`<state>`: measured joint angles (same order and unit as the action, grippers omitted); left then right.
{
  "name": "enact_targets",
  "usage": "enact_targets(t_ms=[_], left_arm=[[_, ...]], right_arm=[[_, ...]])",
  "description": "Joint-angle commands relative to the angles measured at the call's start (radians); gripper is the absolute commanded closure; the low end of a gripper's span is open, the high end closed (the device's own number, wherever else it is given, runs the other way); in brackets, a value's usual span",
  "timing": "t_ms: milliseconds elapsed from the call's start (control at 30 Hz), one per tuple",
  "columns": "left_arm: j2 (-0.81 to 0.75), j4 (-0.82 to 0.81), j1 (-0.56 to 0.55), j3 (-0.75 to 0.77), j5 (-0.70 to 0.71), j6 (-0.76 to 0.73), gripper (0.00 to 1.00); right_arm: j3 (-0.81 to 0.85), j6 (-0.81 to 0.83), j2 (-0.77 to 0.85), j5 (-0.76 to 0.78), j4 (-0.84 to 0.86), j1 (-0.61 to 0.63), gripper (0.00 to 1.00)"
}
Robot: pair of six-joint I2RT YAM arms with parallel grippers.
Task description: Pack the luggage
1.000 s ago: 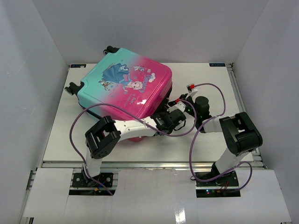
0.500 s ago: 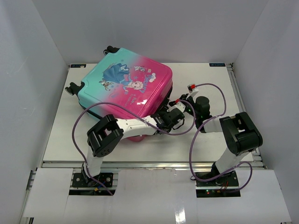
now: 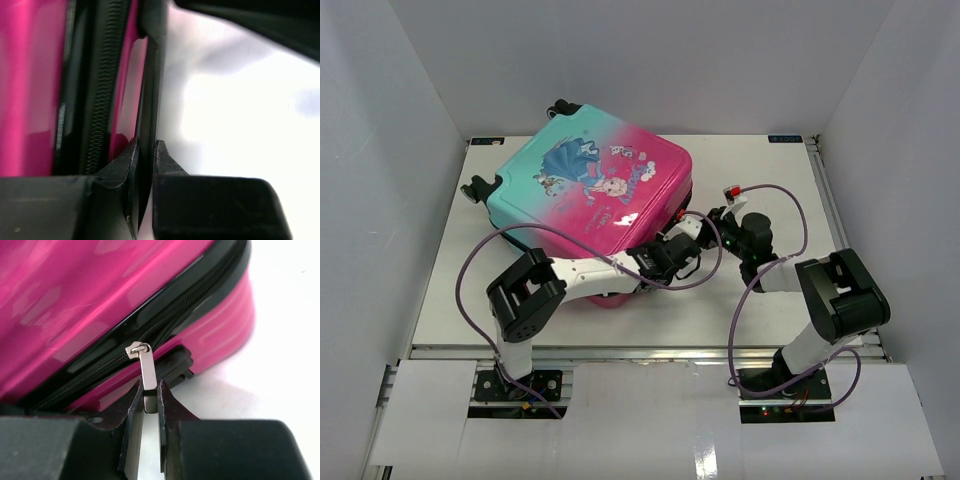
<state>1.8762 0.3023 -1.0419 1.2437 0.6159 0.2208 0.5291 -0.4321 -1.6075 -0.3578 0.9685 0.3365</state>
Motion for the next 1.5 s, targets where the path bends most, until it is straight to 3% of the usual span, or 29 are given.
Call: enact_targets(t_ms=[0, 300, 733, 900, 1000, 1167, 1267, 1467], left_arm=[[-0.105, 0.413, 0.007, -0.24, 0.067, 0.219, 1.0], [-0.283, 0.429, -0.034, -0.316, 0.065, 0.238, 1.0], [-0.27, 0.483, -0.043, -0.302, 0.113, 0.293, 1.0], [-0.279, 0.476, -0.052, -0.308, 0.117, 0.29, 1.0], [-0.267, 0.477, -0.052, -0.304, 0.133, 0.29, 1.0], [-0.292, 0.427, -0.052, -0.313, 0.122, 0.269, 1.0], [-0.408, 0.243, -0.051, -0.372, 0.01, 0.177, 1.0], [-0.574, 0.096, -0.043, -0.431, -0.17, 0.107, 1.0]], right_arm=[[-0.065, -0.025, 0.085, 0.201, 0.044, -0.059, 0.92], [0.079, -0.08, 0.015, 0.213, -0.014, -0.247, 0.92], [0.13, -0.058, -0.043, 0.166, -0.01, -0.398, 0.92], [0.215, -0.046, -0.088, -0.019, 0.012, -0.411, 0.92], [0.194, -0.027, -0.099, -0.241, 0.077, -0.385, 0.91], [0.048, 0.046, 0.029, -0.308, 0.131, -0.22, 0.65], [0.029, 0.119, 0.076, -0.307, 0.087, -0.113, 0.5], [0.03, 0.074, 0.019, -0.363, 0.179, 0.011, 0.47]])
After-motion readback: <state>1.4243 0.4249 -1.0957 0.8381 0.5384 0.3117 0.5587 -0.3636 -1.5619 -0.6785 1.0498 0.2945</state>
